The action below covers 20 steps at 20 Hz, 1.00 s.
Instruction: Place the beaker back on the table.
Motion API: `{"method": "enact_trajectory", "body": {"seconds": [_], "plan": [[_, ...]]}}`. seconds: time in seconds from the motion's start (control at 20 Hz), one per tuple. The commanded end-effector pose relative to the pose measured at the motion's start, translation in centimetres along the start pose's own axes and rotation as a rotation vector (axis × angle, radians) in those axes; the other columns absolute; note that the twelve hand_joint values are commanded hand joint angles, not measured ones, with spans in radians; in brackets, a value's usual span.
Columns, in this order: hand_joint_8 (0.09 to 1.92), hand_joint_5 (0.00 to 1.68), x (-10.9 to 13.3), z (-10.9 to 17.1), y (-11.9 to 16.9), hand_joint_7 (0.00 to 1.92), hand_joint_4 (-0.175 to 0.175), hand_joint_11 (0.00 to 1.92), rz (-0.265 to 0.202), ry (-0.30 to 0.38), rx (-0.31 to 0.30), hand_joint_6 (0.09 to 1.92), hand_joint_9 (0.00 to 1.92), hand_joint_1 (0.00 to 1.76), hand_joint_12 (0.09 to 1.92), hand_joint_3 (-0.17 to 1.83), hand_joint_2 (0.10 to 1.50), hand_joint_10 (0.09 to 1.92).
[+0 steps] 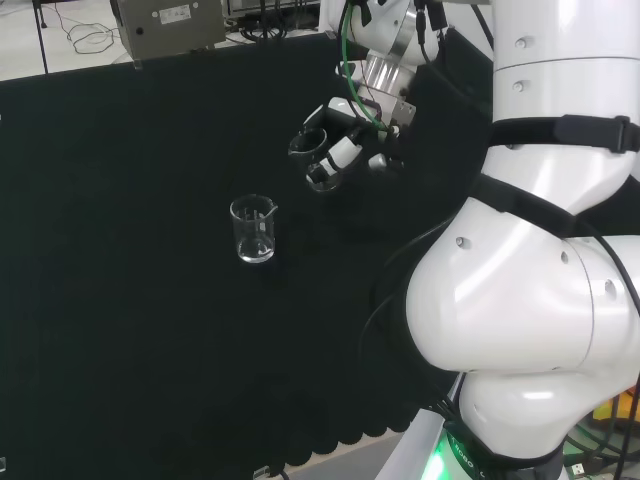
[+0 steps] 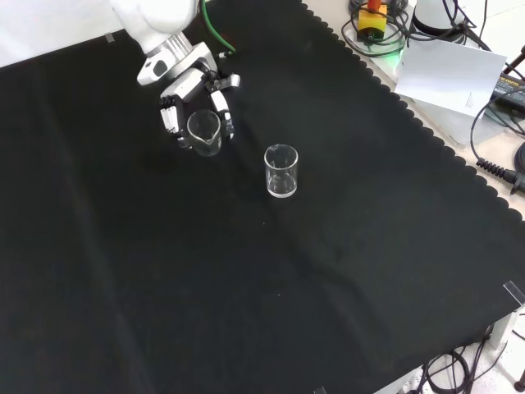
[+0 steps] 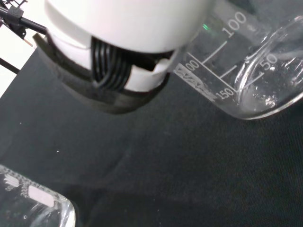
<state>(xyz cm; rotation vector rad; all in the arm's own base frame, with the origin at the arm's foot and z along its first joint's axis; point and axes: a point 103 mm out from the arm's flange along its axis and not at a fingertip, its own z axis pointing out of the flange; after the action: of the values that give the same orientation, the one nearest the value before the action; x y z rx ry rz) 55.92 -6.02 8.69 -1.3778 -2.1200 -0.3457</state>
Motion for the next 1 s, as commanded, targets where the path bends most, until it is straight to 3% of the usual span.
{"method": "enact_trajectory", "body": {"seconds": [0.05, 0.2, 0.75, 0.95, 1.0], "plan": [[0.76, 1.17, -1.2, 0.9, 0.5, 1.28, -0.175, 1.08, -0.002, 0.067, 0.002, 0.78, 1.53, 1.43, 0.80, 0.56, 0.68, 0.10], [0.74, 1.15, -1.7, 1.0, 0.6, 1.33, -0.175, 1.07, 0.002, 0.080, 0.004, 0.87, 1.57, 1.43, 0.81, 0.70, 0.60, 0.09], [0.74, 1.15, -2.7, 1.0, 0.1, 1.32, -0.175, 1.05, 0.026, 0.082, -0.023, 0.90, 1.54, 1.43, 0.84, 0.67, 0.63, 0.09], [0.83, 1.14, -2.5, 1.4, -0.1, 1.18, -0.153, 1.03, 0.031, 0.025, -0.008, 0.93, 1.51, 1.41, 0.87, 0.49, 0.74, 0.09], [0.81, 1.14, -2.4, 1.4, -0.2, 1.15, -0.095, 1.01, 0.030, 0.022, 0.000, 0.91, 1.45, 1.36, 0.89, 0.41, 0.81, 0.09]]}}
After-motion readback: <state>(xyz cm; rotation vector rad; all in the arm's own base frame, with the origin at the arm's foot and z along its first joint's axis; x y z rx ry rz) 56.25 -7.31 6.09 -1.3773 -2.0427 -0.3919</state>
